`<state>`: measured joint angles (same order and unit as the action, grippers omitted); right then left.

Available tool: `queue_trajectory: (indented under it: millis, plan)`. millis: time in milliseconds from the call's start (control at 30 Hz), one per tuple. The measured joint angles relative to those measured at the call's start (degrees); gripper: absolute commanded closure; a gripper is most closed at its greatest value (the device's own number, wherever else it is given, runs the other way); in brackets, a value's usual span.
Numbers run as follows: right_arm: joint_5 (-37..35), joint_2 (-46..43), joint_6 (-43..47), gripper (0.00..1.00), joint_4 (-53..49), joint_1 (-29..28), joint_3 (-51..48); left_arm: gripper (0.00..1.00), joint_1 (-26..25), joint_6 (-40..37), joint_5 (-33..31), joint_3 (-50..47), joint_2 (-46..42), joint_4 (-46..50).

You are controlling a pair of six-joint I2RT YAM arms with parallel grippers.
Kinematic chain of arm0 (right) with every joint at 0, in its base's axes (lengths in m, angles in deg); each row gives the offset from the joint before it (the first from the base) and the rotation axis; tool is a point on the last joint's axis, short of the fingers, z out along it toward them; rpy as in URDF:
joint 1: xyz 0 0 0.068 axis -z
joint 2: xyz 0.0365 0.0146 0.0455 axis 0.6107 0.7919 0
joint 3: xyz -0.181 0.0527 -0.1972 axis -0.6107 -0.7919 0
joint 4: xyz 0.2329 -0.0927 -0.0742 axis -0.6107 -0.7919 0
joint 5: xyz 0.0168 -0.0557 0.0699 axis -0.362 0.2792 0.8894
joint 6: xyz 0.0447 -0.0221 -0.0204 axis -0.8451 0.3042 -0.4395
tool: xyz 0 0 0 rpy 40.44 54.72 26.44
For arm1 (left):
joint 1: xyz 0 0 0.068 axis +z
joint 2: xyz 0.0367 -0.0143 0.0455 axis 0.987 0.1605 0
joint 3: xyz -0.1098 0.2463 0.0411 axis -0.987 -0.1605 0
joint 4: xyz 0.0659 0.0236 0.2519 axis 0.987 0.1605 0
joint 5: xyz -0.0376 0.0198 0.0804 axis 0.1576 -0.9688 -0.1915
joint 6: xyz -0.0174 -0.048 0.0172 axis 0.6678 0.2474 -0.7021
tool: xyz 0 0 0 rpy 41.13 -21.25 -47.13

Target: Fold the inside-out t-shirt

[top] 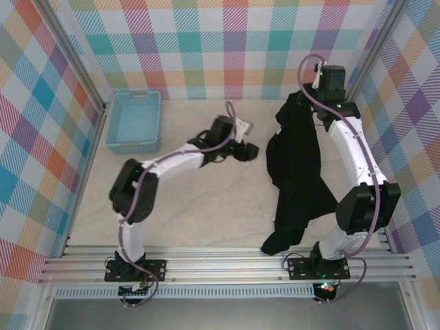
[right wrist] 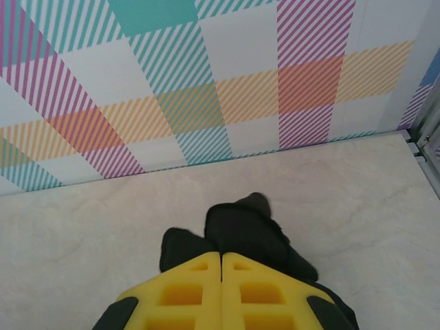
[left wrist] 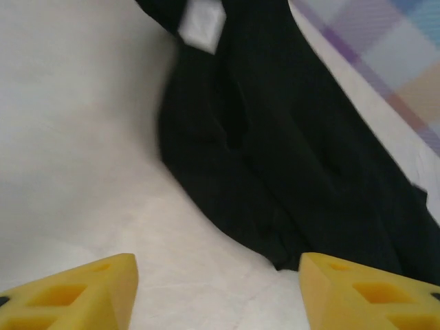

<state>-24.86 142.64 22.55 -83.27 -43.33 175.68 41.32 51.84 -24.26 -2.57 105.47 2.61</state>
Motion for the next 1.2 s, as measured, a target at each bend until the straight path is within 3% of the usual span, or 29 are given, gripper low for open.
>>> queue_trajectory:
  millis: [267, 567, 800, 967, 1100, 1200]
  plan:
    - [-0.35, 0.00, 1.55, 1.00, -0.31, 0.11, -0.04, 0.29, -3.80, 2.54, 4.55, 2.27, 10.75, -1.77]
    - [-0.31, -0.37, 1.70, 1.00, -0.28, 0.44, -1.46, 0.50, -7.06, 6.01, 4.48, 14.88, 19.19, -2.54]
    - [0.00, -0.61, 1.70, 1.00, -0.31, 0.90, -1.55, 0.40, -7.32, 4.96, 0.04, 17.27, 21.09, 1.36]
    - [0.63, -0.98, 1.68, 1.00, -0.26, 1.25, -1.57, 0.39, -7.63, 2.73, -5.92, 16.11, 21.07, 3.61]
    - [1.16, -1.03, 1.66, 1.00, -0.20, 1.29, -2.10, 0.53, -8.11, 1.51, -7.80, 16.20, 21.07, 4.22]
    - [1.44, -1.03, 1.66, 1.00, -0.17, 1.29, -2.21, 0.74, -8.44, 1.01, -7.76, 16.55, 21.07, 4.90]
